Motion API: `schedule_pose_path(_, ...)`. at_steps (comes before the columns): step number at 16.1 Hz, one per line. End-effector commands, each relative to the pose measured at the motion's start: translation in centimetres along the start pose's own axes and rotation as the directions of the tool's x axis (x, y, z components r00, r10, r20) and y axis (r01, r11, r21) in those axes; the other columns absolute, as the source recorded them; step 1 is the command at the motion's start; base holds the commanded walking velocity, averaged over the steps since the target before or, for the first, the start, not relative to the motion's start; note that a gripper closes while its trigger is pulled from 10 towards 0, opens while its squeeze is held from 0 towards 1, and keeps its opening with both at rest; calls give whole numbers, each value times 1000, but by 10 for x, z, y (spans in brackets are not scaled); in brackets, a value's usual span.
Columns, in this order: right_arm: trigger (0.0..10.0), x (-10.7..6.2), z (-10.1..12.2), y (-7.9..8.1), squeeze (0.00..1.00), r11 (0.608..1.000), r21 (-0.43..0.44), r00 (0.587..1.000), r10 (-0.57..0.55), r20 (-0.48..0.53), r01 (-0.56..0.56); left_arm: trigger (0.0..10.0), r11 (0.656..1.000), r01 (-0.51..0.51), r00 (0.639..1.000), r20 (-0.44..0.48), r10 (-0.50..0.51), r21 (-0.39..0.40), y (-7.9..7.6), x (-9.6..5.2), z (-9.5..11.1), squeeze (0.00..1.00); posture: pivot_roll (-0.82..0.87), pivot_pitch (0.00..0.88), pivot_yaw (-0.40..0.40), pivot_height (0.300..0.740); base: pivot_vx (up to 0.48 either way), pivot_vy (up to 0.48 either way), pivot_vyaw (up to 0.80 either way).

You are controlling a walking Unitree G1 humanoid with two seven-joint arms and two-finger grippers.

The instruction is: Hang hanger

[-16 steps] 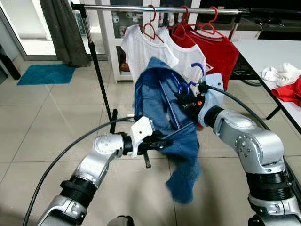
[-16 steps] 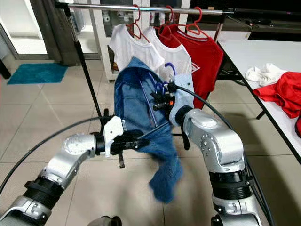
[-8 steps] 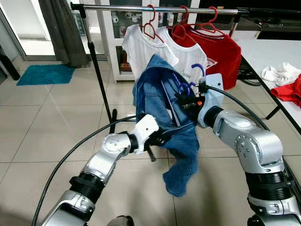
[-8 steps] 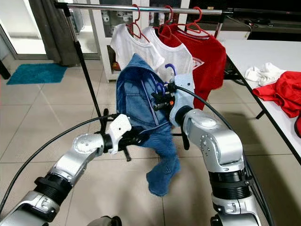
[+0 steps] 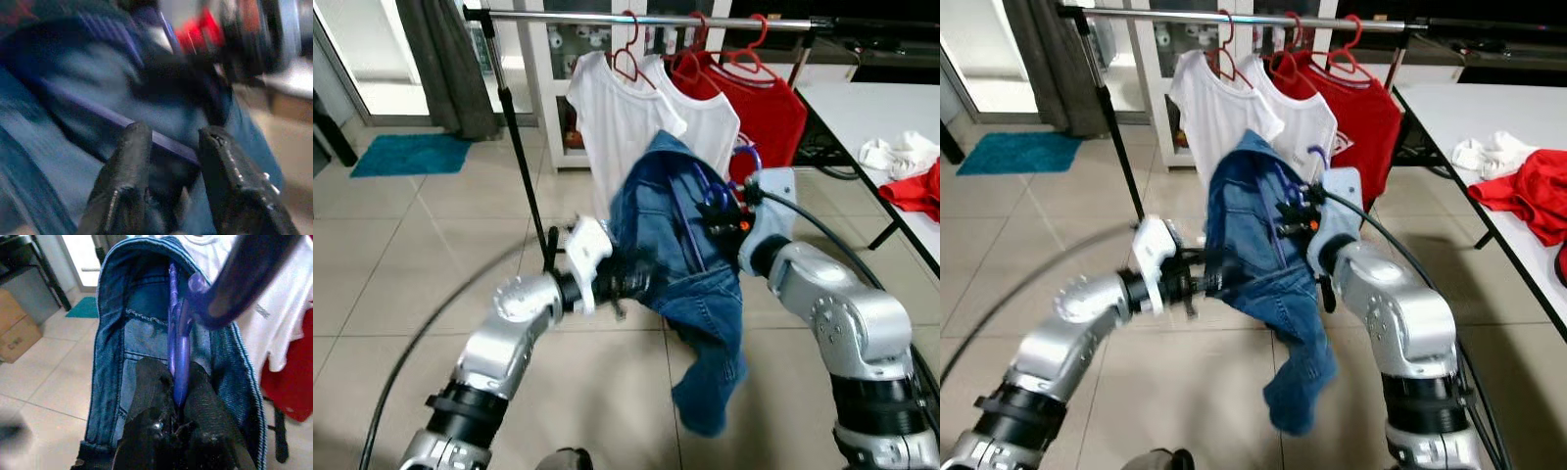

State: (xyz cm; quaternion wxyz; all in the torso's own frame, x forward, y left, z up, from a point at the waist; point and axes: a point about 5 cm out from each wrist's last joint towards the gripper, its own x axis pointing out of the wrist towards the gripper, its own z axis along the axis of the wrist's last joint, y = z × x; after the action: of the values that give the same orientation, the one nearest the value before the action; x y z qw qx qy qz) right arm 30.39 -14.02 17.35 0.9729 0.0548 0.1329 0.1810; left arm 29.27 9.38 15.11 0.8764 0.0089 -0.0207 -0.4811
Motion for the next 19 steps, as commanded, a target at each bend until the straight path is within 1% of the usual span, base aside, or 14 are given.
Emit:
schedule_pose_path(1,0,-6,8,-5,0,999,-18,998,-36,51,37,10000,998,-56,998,37,57,-10,3,-3,10,1000,-145,50,21,740,0,0,0)
schedule_pose_path(2,0,-10,-2,-11,0,996,-26,996,-81,25,82,10000,986,-166,986,8,166,18,10,-7,17,0,-135,46,25,740,0,0,0)
schedule_pose_path(3,0,-14,-11,-12,0,996,-7,996,-91,13,92,10000,960,-279,959,-40,280,36,18,-14,17,0,-129,45,30,740,0,0,0)
schedule_pose_path(4,0,-19,-19,-14,0,995,-13,995,-102,4,102,10000,939,-339,939,-30,341,58,20,-21,19,0,-126,45,32,740,0,0,0)
schedule_pose_path(5,0,-29,-35,-19,0,989,-45,990,-140,-23,139,10000,891,-447,889,-72,452,78,24,-35,13,0,-115,43,34,740,0,0,0)
schedule_pose_path(6,2824,-37,-48,-24,0,982,-61,982,-182,-48,179,10000,868,-489,864,-88,496,91,23,-41,5,0,-109,42,33,740,0,0,0)
schedule_pose_path(7,10000,-43,-57,-26,0,973,-89,974,-217,-58,212,10000,859,-509,853,-105,511,48,17,-44,-4,0,-108,42,36,740,0,0,0)
schedule_pose_path(8,10000,-45,-63,-25,0,964,-126,967,-244,-76,234,10000,849,-527,840,-135,526,31,11,-46,-12,0,-109,44,36,740,0,0,0)
schedule_pose_path(9,10000,-46,-65,-23,0,964,-141,968,-237,-80,224,10000,842,-537,829,-155,537,47,9,-47,-17,0,-109,44,36,740,0,0,0)
schedule_pose_path(10,10000,-47,-68,-20,0,957,-176,966,-246,-82,228,10000,826,-562,809,-184,559,38,5,-49,-24,0,-109,44,35,740,0,0,0)
schedule_pose_path(12,10000,-47,-63,-13,0,980,-59,981,-193,-11,192,10000,788,-615,778,-174,604,-15,6,-50,-25,0,-102,51,31,740,0,0,0)
schedule_pose_path(13,10000,-46,-61,-12,0,982,-43,983,-183,8,183,10000,783,-622,775,-164,611,-25,7,-50,-25,0,-102,55,31,740,0,0,0)
schedule_pose_path(15,10000,-45,-59,-8,0,985,-69,988,-154,26,155,10000,774,-632,770,-143,622,-36,9,-49,-22,0,-102,66,28,740,0,0,0)
schedule_pose_path(19,10000,-42,-55,-2,0,991,-59,993,-115,36,117,10000,774,-632,770,-135,624,-30,8,-45,-18,0,-99,79,23,740,301,0,672)
